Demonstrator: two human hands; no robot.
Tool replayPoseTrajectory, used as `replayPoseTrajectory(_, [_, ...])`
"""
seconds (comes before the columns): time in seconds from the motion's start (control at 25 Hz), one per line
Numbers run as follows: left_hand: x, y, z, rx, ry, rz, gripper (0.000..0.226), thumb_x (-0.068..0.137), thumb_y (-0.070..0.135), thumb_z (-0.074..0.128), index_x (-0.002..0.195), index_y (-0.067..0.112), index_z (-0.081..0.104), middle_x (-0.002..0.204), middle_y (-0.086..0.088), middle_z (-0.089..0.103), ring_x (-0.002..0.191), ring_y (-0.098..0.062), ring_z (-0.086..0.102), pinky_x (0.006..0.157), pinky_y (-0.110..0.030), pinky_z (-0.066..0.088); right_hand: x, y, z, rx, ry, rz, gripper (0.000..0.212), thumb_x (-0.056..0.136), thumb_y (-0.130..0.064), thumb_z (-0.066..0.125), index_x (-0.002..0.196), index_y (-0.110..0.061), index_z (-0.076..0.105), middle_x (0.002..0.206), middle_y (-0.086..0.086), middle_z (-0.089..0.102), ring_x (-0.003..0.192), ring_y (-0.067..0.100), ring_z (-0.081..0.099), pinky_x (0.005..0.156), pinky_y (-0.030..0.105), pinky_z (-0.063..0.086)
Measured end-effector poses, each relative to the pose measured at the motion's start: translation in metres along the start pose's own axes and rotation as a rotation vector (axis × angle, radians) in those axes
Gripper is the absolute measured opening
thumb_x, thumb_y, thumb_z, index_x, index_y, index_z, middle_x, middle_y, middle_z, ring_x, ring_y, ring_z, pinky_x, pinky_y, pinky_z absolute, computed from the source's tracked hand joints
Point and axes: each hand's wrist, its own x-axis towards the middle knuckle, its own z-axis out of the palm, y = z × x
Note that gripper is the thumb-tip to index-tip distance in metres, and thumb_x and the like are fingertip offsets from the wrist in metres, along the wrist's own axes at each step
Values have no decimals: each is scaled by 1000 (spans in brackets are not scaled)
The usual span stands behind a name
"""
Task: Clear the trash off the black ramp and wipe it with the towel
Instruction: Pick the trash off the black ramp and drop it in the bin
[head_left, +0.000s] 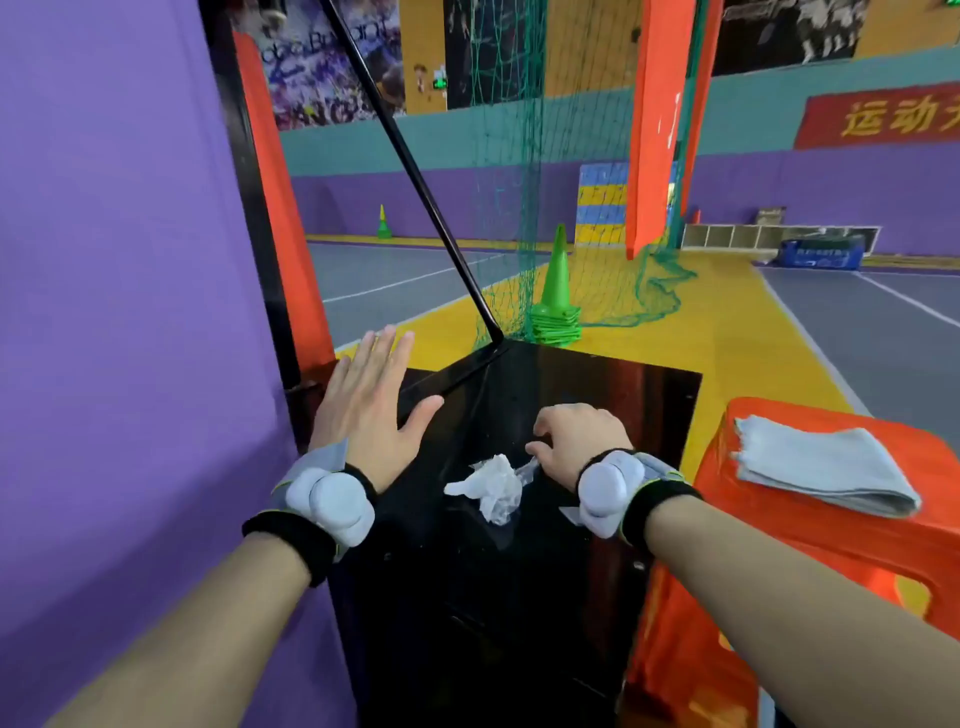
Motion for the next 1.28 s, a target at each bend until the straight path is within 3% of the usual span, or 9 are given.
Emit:
replayPoseTrajectory(0.16, [-10, -13, 24, 26, -43, 3, 69, 91, 55, 39, 149, 20, 24, 157, -2, 22, 145, -19, 12, 117, -40, 14, 23, -16, 32, 54, -106, 81, 28, 89, -43, 54, 101, -20, 64, 96, 4, 67, 87, 26, 61, 65, 30, 39])
replayPoseTrajectory(0.36, [-19, -22, 37, 42, -46, 8, 68, 92, 52, 46, 148, 20, 25, 156, -2, 23, 145, -19, 14, 117, -38, 13, 38, -30, 60, 46, -124, 92, 31, 90, -41, 53, 106, -16, 60, 101, 6, 65, 88, 27, 58, 67, 31, 40])
replayPoseTrajectory(0.56, [-25, -24, 39, 37, -54, 14, 69, 92, 54, 42, 148, 18, 27, 156, -3, 25, 145, -20, 16, 117, -40, 16, 39, -36, 66, 9, -103, 133, 14, 88, -20, 51, 98, -15, 60, 92, 5, 64, 72, 25, 50, 64, 31, 38])
replayPoseTrajectory(0.92, [-13, 23, 30, -1, -65, 54, 69, 92, 56, 40, 149, 21, 23, 158, -1, 18, 146, -17, 8, 117, -36, 9, 3, 9, 4, 33, -2, 216, 17, 86, -22, 51, 96, -18, 64, 95, 7, 65, 74, 28, 52, 67, 31, 40])
replayPoseTrajectory(1.28, [-7, 115, 30, -56, -69, 163, 69, 92, 56, 38, 147, 17, 26, 156, -4, 23, 145, -21, 13, 116, -41, 16, -80, 96, -60, -33, 27, 398, 17, 86, -18, 51, 95, -20, 64, 96, 6, 67, 76, 28, 53, 64, 29, 38])
